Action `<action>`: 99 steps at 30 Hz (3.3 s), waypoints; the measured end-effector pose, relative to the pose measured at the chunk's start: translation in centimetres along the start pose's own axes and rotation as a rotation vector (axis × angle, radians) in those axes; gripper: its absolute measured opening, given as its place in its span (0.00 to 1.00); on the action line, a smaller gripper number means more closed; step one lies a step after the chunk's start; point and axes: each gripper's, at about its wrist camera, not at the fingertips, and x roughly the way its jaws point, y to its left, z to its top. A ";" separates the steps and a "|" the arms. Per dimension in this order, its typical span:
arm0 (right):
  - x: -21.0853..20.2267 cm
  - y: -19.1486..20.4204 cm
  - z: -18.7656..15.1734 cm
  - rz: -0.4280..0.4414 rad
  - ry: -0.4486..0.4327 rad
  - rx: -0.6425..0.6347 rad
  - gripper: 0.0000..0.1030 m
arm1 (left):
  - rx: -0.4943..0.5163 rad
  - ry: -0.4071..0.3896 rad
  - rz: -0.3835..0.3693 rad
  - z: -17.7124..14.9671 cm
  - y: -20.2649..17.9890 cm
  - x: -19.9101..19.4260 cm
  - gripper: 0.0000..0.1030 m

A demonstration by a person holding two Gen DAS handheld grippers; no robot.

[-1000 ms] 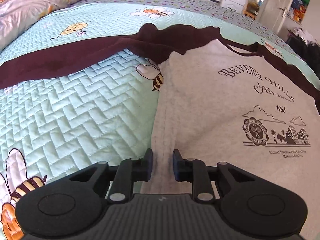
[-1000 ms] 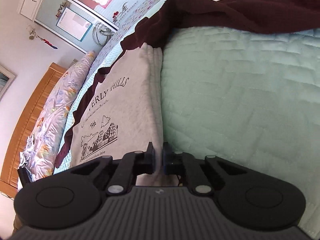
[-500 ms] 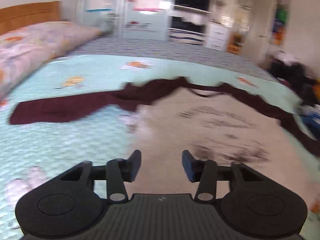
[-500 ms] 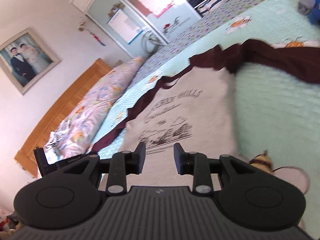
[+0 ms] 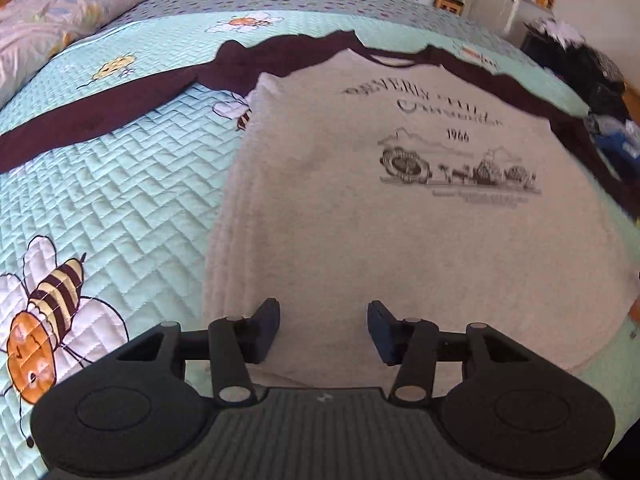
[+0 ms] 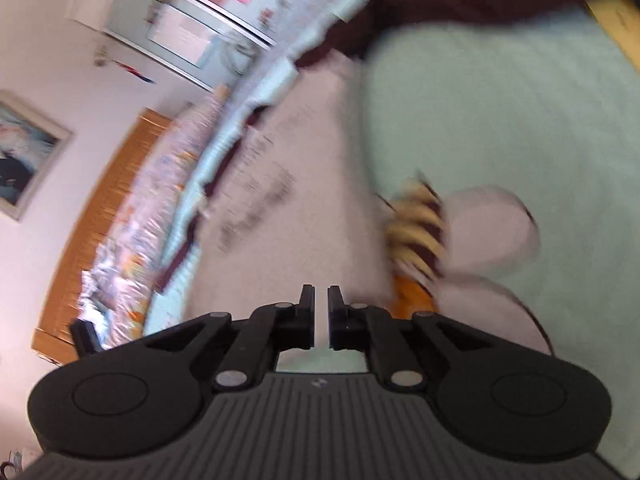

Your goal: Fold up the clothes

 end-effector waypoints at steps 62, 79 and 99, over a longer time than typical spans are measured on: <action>14.4 0.9 13.3 -0.025 -0.083 -0.018 0.20 | -0.192 -0.143 -0.169 12.0 0.9 8.2 0.79; 21.4 5.3 16.9 -0.177 -0.034 -0.398 0.43 | -0.238 -0.268 -0.211 12.0 -0.5 15.7 0.99; 41.1 14.9 23.7 -0.211 0.358 -1.155 0.67 | -0.253 -0.301 -0.330 12.0 2.0 16.1 0.99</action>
